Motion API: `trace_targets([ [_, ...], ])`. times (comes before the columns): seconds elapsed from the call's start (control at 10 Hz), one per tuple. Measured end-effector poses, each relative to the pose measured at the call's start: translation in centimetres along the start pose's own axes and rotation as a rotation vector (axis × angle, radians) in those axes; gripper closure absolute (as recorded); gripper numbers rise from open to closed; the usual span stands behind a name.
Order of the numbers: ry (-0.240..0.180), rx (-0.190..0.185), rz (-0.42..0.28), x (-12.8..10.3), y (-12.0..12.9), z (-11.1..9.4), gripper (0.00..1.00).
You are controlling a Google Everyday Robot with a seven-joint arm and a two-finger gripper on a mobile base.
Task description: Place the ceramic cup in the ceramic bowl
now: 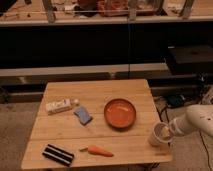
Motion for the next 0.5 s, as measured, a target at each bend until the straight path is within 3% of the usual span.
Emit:
trace_targets([
  [0.5, 0.003, 0.007, -0.021, 0.59, -0.09, -0.93, 0.99],
])
